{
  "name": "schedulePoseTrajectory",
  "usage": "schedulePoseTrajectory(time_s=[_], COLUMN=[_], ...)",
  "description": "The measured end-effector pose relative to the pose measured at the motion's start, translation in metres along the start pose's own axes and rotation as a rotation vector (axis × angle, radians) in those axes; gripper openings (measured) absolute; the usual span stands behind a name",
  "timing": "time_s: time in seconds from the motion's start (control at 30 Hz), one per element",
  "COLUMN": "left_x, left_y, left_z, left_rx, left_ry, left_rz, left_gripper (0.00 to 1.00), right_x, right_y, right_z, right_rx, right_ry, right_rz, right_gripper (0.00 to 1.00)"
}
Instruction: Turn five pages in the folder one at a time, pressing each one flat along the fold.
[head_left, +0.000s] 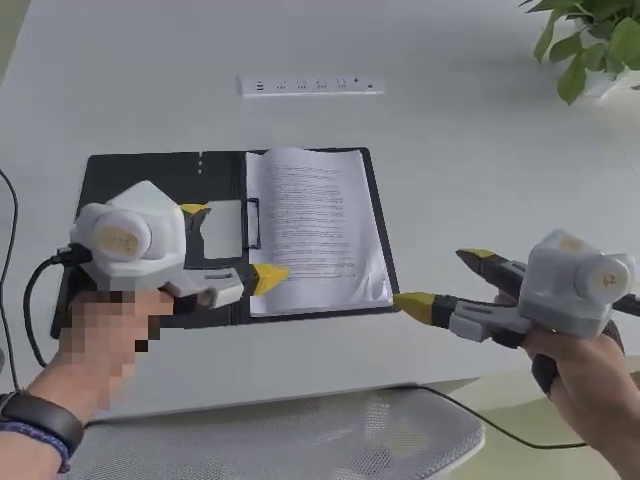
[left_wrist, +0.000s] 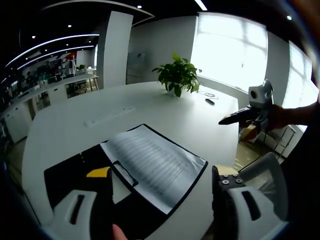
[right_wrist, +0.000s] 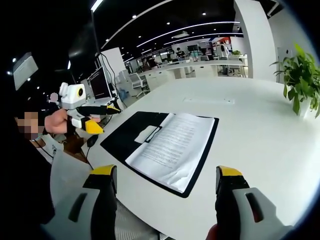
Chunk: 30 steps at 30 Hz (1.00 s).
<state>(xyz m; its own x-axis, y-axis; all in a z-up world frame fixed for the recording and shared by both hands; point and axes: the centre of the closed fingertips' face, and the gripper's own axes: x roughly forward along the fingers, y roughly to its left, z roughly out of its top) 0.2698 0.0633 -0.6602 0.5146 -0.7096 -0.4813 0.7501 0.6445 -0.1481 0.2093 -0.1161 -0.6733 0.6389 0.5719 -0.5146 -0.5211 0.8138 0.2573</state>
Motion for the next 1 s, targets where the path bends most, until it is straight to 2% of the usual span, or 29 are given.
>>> schedulePoseTrajectory(time_s=[0.2,0.4,0.63,1.0], left_x=[0.015,0.038,0.067,0.100], left_y=[-0.007,-0.014,-0.032,-0.050], left_z=[0.003,0.001,-0.001,-0.018], left_rx=[0.015,0.021,0.029,0.024], left_ry=[0.009,0.022,0.038,0.083], left_rz=[-0.030,-0.060,-0.107,-0.137], left_gripper=[0.80,0.80,0.79,0.79], right_x=[0.000,0.001,0.000,-0.001], right_y=[-0.004,-0.005,-0.007,-0.007], right_z=[-0.002,-0.005,-0.006,-0.007], right_rx=[0.005,0.011,0.017,0.028], right_ry=[0.002,0.006,0.009,0.007], right_rz=[0.000,0.002,0.001,0.001], right_gripper=[0.80,0.80,0.80,0.79])
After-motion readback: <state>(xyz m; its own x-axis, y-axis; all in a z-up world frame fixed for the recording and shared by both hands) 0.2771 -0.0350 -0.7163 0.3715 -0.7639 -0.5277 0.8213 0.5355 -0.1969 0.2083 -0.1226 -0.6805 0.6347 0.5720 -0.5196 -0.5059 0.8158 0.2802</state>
